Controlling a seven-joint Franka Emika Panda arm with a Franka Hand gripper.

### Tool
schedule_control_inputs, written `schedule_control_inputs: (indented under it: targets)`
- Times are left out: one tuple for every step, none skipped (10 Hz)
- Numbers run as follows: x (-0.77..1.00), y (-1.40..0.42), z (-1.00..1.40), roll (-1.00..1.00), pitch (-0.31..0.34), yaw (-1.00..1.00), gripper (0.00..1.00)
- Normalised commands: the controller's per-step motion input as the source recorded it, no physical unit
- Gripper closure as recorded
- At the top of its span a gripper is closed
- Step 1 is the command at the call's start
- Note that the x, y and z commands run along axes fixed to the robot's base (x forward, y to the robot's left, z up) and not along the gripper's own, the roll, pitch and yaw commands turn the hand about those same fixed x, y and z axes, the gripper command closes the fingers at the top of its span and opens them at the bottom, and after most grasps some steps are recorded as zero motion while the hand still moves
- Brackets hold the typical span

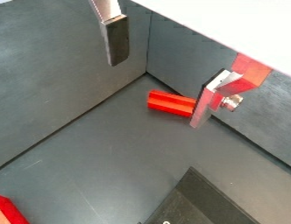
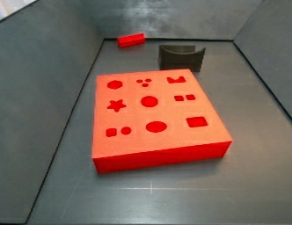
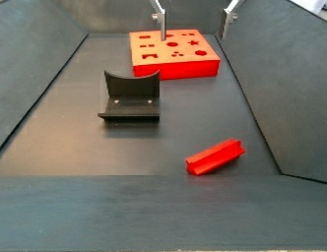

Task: Pick up the star object. Move up. Place the star object on the fixture. Regrasp the star object. Move to above the board. Insert the star object.
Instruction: Pick up the star object.

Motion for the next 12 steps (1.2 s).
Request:
schedule_control_inputs:
  targets:
    - [-0.07, 0.10, -0.08, 0.00, 0.000, -0.08, 0.00]
    - [-0.13, 0.48, -0.32, -0.09, 0.000, -0.38, 0.00]
    - [-0.30, 0.41, -0.39, -0.04, 0.000, -0.48, 0.00]
    - [-0.32, 0.40, -0.40, -0.03, 0.000, -0.49, 0.00]
    - [-0.30, 0.41, -0.42, -0.03, 0.000, -0.49, 0.00]
    - [-0.30, 0.39, -0.43, -0.02, 0.000, -0.51, 0.00]
    - [-0.25, 0.40, -0.43, -0.05, -0.006, -0.48, 0.00]
    - [-0.14, 0.41, -0.43, -0.10, 0.000, -0.45, 0.00]
    - [-0.19, 0.40, -0.39, -0.09, 0.000, -0.46, 0.00]
    - [0.00, -0.04, 0.00, 0.07, 0.000, 0.00, 0.00]
    - [0.00, -0.03, -0.03, 0.00, 0.000, 0.00, 0.00]
    - [0.00, 0.10, -0.27, -0.04, 0.000, -0.39, 0.00]
